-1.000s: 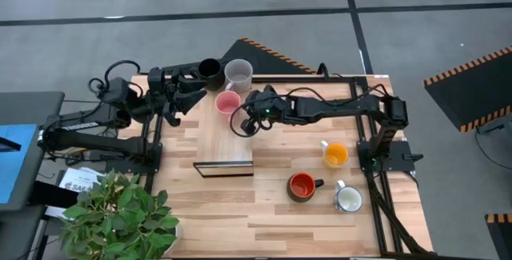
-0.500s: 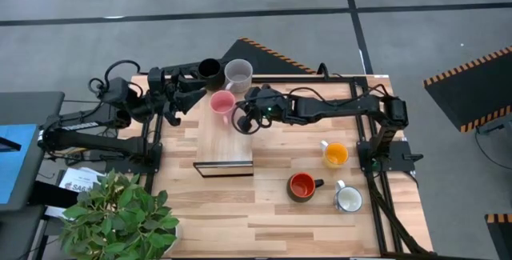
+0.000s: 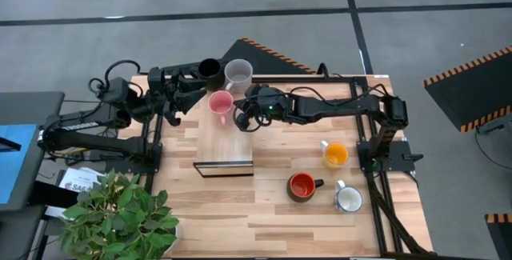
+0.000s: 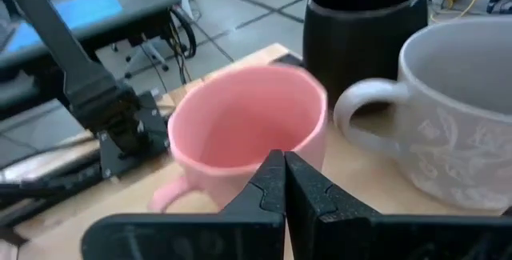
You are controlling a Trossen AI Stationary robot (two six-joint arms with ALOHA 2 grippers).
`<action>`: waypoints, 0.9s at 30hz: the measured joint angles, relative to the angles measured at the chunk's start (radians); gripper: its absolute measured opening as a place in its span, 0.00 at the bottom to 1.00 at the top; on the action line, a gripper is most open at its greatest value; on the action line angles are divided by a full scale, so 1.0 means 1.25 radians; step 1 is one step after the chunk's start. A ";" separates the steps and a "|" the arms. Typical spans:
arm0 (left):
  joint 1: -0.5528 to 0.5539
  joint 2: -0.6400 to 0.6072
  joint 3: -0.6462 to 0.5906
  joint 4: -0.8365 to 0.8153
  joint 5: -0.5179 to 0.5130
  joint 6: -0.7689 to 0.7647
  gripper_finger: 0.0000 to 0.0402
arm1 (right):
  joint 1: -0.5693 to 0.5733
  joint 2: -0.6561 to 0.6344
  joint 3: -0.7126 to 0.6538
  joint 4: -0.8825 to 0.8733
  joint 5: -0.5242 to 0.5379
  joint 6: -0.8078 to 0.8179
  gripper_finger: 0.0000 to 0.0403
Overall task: Place coffee mugs
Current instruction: Put the pink mug on the shelf
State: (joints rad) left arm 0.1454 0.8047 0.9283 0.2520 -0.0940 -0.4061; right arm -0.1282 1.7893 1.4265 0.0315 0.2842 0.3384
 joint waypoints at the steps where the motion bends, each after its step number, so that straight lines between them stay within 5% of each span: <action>1: 0.000 0.000 0.000 0.000 0.000 0.000 0.45 | -0.002 0.000 0.000 0.010 0.000 0.002 0.05; 9: 0.000 0.000 0.000 0.000 0.000 0.001 0.45 | -0.015 -0.003 0.039 -0.034 -0.001 -0.020 0.05; 18: 0.000 0.000 0.000 0.000 0.000 0.001 0.45 | 0.016 -0.156 0.035 -0.467 -0.021 -0.171 0.04; 22: 0.000 0.000 0.000 0.000 -0.001 0.006 0.45 | 0.019 -0.293 -0.106 -0.384 -0.020 -0.129 0.04; 27: -0.001 0.000 0.000 0.000 -0.022 0.007 0.45 | 0.053 -0.333 -0.313 -0.066 -0.036 0.014 0.04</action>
State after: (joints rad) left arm 0.1448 0.8047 0.9283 0.2520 -0.1211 -0.3969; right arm -0.0625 1.3725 1.0359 -0.0511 0.2388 0.3563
